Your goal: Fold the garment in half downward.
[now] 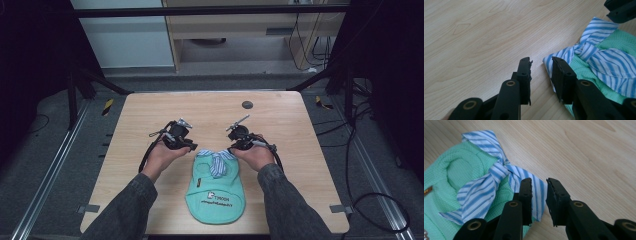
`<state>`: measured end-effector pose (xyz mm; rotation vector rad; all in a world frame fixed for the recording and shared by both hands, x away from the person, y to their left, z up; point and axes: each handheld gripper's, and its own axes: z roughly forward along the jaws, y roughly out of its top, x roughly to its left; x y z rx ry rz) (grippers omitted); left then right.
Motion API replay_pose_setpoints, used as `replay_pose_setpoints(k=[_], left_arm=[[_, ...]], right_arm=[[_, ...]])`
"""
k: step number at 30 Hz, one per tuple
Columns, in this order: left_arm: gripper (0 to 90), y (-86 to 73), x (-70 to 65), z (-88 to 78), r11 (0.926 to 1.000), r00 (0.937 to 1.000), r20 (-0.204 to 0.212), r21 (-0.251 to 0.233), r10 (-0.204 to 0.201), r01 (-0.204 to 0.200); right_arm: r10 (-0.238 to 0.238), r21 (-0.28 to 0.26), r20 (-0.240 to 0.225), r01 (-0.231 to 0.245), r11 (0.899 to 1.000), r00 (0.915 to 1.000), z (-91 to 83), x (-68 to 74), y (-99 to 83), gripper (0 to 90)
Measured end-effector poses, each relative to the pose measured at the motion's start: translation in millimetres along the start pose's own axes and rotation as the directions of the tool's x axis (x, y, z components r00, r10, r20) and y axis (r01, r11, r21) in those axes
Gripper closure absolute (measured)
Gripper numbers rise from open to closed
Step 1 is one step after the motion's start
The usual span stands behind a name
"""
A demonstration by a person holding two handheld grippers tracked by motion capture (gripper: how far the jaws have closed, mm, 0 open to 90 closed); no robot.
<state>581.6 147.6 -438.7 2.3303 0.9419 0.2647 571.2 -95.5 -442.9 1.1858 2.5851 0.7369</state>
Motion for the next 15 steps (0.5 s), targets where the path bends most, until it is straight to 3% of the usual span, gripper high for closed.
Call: replay_pose_setpoints(k=[7, 11, 15], left_arm=[[64.7, 5.6, -2.1, 14.0, 0.9996, 0.9999, 0.000, 0.023, 0.015, -0.015], [61.0, 2.9, -5.9, 15.2, 0.9991, 0.9999, 0.002, 0.039, 0.015, -0.015], [55.3, 1.2, -8.5, 15.2, 0.9989, 0.9997, -0.002, 0.042, 0.022, -0.022]], right_arm=[[0.025, 0.010, 0.007, -0.025, 1.000, 0.9997, 11.8, -3.5, -1.0, 67.3], [0.050, 0.025, 0.011, -0.051, 0.998, 0.9987, 13.8, -2.1, -3.0, 62.2], [0.045, 0.012, 0.009, -0.045, 0.999, 0.9989, 11.4, -0.1, -1.2, 57.4]])
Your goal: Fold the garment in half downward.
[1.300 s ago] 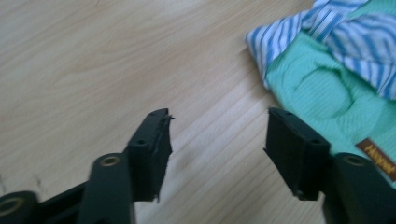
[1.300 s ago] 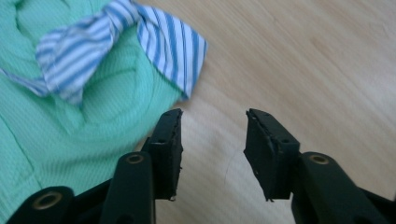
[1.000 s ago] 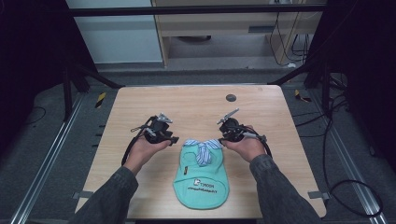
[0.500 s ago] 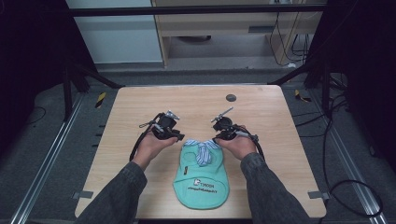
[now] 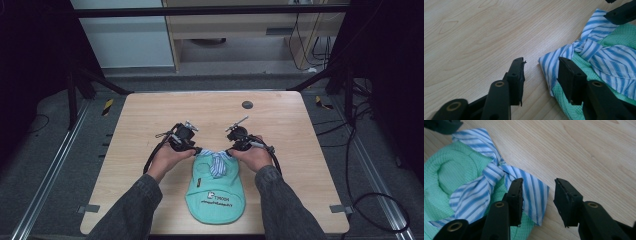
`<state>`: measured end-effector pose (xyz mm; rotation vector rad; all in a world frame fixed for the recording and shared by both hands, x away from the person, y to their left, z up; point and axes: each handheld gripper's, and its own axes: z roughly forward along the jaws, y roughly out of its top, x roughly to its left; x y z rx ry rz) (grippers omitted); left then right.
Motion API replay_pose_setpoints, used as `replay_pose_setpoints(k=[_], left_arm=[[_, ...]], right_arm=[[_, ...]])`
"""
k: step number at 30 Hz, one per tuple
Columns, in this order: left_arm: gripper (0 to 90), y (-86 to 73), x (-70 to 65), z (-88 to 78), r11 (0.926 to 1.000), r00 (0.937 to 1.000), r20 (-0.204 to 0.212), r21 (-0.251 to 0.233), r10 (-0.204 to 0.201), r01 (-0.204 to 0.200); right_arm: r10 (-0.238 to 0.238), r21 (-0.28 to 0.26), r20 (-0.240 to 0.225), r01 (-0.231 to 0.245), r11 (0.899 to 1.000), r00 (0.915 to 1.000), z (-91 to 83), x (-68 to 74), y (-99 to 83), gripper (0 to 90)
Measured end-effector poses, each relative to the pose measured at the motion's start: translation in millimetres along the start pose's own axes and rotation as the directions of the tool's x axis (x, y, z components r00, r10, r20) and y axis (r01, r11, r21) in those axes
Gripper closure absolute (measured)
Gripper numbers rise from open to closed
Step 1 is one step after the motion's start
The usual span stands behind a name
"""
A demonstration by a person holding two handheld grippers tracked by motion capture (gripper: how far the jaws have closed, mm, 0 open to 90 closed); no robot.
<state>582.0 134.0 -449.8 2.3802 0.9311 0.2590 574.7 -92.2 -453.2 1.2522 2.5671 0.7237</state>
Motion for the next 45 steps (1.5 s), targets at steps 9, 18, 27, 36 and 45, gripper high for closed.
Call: replay_pose_setpoints(k=[9, 18, 27, 36, 45], left_arm=[[53.4, -0.1, 3.9, 9.4, 0.9995, 0.9998, 0.009, 0.026, -0.018, 0.018], [54.5, -3.9, -1.9, 19.6, 0.9981, 0.9998, 0.017, 0.061, -0.012, 0.011], [56.9, -5.0, -4.3, 25.6, 0.9971, 0.9997, 0.023, 0.077, -0.004, 0.002], [63.5, -5.5, -5.2, 27.8, 0.9969, 0.9994, 0.036, 0.078, -0.001, -0.002], [74.5, -5.9, -7.1, 28.3, 0.9975, 0.9989, 0.047, 0.070, 0.008, -0.011]], right_arm=[[0.025, 0.020, -0.004, -0.025, 0.999, 0.9997, 10.5, -5.9, 1.3, 52.5], [0.022, 0.035, 0.003, -0.022, 0.999, 0.9997, 15.6, -4.9, 0.2, 52.0], [0.012, 0.046, -0.002, -0.012, 0.999, 0.9999, 20.2, -3.0, 0.2, 52.5], [0.025, 0.044, -0.016, -0.024, 0.999, 0.9996, 22.4, -3.5, -4.1, 56.2], [0.015, 0.045, -0.038, -0.013, 0.999, 0.9992, 22.2, -0.9, -4.1, 67.9]])
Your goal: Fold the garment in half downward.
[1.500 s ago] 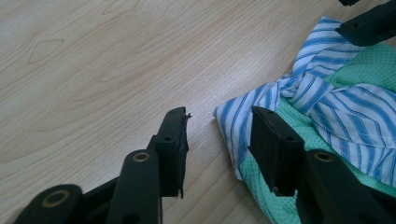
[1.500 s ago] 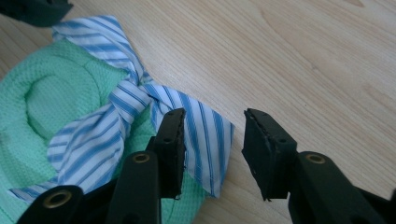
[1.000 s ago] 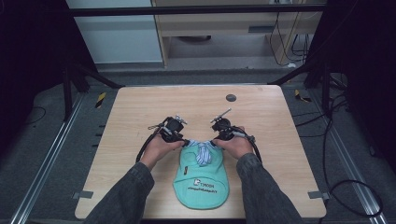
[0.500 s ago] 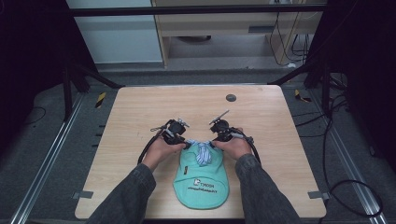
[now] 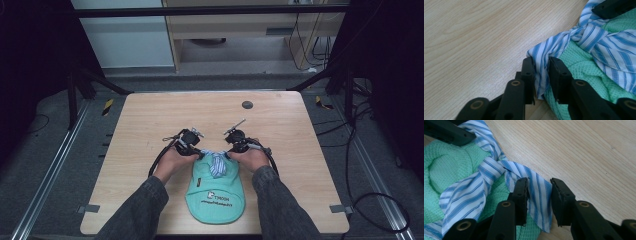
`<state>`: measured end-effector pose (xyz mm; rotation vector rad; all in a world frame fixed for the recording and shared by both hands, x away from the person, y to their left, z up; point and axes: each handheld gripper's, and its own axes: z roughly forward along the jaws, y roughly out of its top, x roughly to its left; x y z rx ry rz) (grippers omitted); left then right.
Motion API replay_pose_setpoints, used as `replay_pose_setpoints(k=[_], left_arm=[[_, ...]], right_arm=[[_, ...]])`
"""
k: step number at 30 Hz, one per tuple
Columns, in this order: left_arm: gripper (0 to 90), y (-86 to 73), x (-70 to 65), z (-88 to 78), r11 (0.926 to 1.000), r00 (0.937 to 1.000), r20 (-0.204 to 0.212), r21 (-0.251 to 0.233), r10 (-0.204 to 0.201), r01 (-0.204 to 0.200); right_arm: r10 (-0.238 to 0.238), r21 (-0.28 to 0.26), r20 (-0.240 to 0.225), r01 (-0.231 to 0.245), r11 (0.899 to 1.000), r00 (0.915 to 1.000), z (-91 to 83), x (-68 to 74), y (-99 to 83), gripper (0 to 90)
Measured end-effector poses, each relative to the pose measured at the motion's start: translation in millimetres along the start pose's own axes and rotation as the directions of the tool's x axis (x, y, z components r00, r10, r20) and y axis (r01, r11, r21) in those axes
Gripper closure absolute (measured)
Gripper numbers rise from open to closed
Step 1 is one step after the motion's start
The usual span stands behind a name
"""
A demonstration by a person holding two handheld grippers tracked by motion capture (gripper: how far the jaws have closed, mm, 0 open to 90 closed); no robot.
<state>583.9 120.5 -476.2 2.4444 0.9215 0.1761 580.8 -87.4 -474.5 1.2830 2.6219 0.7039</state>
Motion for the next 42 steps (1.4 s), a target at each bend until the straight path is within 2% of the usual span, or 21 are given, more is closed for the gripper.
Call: replay_pose_setpoints(k=[1, 5, 9, 16, 18, 19, 21, 31, 36, 37, 39, 41, 42], left_arm=[[78.2, -0.4, -0.1, 0.2, 1.0000, 1.0000, 0.005, -0.004, 0.000, 0.000], [82.2, -1.7, -0.7, 0.1, 0.9999, 0.9999, 0.010, -0.012, 0.008, -0.008], [83.9, -1.3, -0.3, -4.4, 0.9995, 0.9999, 0.010, -0.032, 0.007, -0.006], [84.3, 3.6, -0.2, -17.4, 0.9974, 0.9997, -0.004, -0.067, 0.026, -0.026], [84.4, 6.9, -1.2, -25.5, 0.9957, 0.9992, -0.015, -0.084, 0.037, -0.038], [84.4, 7.5, -1.6, -27.0, 0.9954, 0.9991, -0.017, -0.087, 0.038, -0.039], [84.5, 9.2, -2.3, -31.2, 0.9943, 0.9987, -0.022, -0.095, 0.045, -0.047], [85.1, 17.2, -6.3, -47.4, 0.9912, 0.9964, -0.034, -0.105, 0.078, -0.081], [85.2, 19.6, -7.5, -55.9, 0.9877, 0.9938, -0.037, -0.112, 0.105, -0.109], [85.3, 20.1, -7.6, -57.7, 0.9868, 0.9928, -0.033, -0.111, 0.115, -0.118], [85.3, 20.7, -8.0, -59.8, 0.9854, 0.9918, -0.034, -0.114, 0.124, -0.127], [85.3, 21.6, -7.8, -63.6, 0.9825, 0.9895, -0.034, -0.119, 0.140, -0.143], [85.3, 21.6, -7.8, -63.6, 0.9825, 0.9895, -0.034, -0.119, 0.140, -0.143]], right_arm=[[-0.017, 0.000, -0.004, 0.017, 1.000, 0.9999, -0.1, 1.2, 0.4, 71.7], [-0.029, 0.002, -0.008, 0.029, 1.000, 0.9996, -0.1, 3.7, 0.8, 78.3], [-0.041, -0.003, -0.004, 0.041, 0.999, 0.9992, -2.3, 5.4, 1.0, 80.4], [-0.054, -0.039, 0.003, 0.054, 0.998, 0.9985, -14.0, 6.8, 4.0, 80.8], [-0.069, -0.058, 0.011, 0.070, 0.996, 0.9975, -21.3, 7.5, 6.5, 80.8], [-0.061, -0.062, 0.010, 0.061, 0.996, 0.9981, -23.8, 8.7, 7.2, 80.8], [-0.081, -0.072, 0.019, 0.082, 0.994, 0.9966, -28.1, 8.6, 8.5, 81.0], [-0.102, -0.091, 0.040, 0.105, 0.990, 0.9940, -43.6, 10.8, 13.3, 81.3], [-0.125, -0.102, 0.046, 0.129, 0.986, 0.9911, -52.6, 11.9, 15.7, 81.4], [-0.150, -0.104, 0.048, 0.154, 0.983, 0.9875, -55.9, 12.3, 16.6, 81.6], [-0.151, -0.106, 0.048, 0.156, 0.982, 0.9873, -56.7, 12.7, 16.7, 81.7], [-0.186, -0.112, 0.056, 0.191, 0.975, 0.9810, -60.3, 12.9, 17.3, 81.8], [-0.186, -0.112, 0.056, 0.191, 0.975, 0.9810, -60.3, 12.9, 17.3, 81.8]])
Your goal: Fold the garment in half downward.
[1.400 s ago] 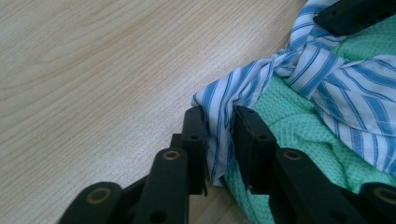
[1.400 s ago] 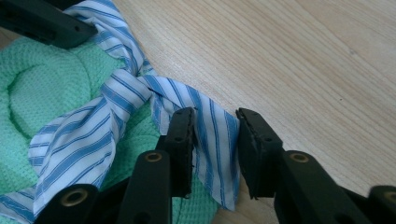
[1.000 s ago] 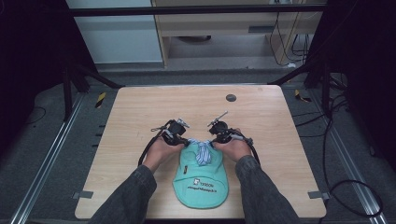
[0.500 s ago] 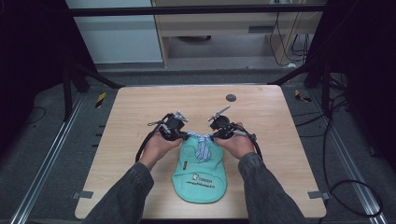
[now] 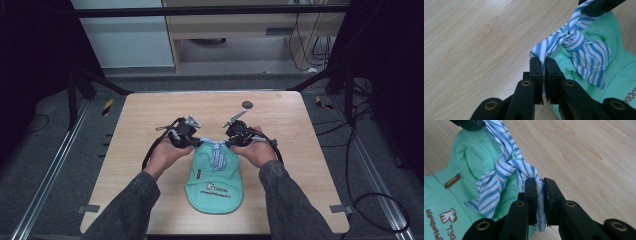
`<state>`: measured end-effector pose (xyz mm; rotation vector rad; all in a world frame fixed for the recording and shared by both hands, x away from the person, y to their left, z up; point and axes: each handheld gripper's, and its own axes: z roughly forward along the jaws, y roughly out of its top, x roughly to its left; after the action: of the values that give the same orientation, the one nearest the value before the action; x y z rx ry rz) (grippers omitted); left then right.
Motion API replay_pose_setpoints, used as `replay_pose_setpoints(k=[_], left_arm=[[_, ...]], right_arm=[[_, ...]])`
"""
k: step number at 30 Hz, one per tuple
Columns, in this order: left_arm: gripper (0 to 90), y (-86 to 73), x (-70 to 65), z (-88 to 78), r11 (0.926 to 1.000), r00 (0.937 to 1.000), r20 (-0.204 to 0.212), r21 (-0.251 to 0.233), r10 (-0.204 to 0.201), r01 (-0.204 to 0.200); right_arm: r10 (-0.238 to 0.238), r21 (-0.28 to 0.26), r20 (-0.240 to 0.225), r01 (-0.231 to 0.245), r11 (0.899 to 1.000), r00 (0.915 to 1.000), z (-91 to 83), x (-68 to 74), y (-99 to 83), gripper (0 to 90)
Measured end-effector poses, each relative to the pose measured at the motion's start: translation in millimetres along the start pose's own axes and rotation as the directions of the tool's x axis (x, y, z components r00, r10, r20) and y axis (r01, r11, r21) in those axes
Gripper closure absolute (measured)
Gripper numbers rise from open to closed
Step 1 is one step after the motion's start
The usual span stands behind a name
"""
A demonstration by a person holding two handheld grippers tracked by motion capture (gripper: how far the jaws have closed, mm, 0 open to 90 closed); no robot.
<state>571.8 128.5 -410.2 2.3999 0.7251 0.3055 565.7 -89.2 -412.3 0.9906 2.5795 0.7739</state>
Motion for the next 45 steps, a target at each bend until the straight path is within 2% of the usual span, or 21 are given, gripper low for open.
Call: replay_pose_setpoints(k=[3, 11, 18, 30, 45], left_arm=[[85.3, 1.7, 0.8, -4.3, 0.9999, 0.9999, 0.000, -0.012, 0.011, -0.011], [85.4, 6.1, 3.1, -10.7, 0.9992, 0.9993, -0.011, -0.016, 0.036, -0.036], [85.4, 11.4, 6.5, -17.5, 0.9985, 0.9990, -0.018, -0.035, 0.042, -0.042], [85.4, 17.9, 10.2, -24.6, 0.9976, 0.9977, -0.038, -0.038, 0.056, -0.058], [85.4, 30.5, 11.7, -27.4, 0.9961, 0.9961, -0.059, -0.055, 0.066, -0.069]], right_arm=[[-0.031, -0.013, 0.008, 0.031, 0.999, 0.9995, -4.3, -0.8, 2.2, 81.8], [-0.067, -0.031, 0.008, 0.067, 0.997, 0.9977, -10.9, -2.7, 6.8, 82.1], [-0.091, -0.058, 0.011, 0.091, 0.994, 0.9958, -18.5, -6.1, 13.0, 82.6], [-0.158, -0.080, 0.043, 0.162, 0.984, 0.9864, -26.3, -6.5, 21.5, 82.7], [-0.157, -0.107, 0.075, 0.164, 0.981, 0.9848, -34.2, -11.1, 24.5, 82.6]])
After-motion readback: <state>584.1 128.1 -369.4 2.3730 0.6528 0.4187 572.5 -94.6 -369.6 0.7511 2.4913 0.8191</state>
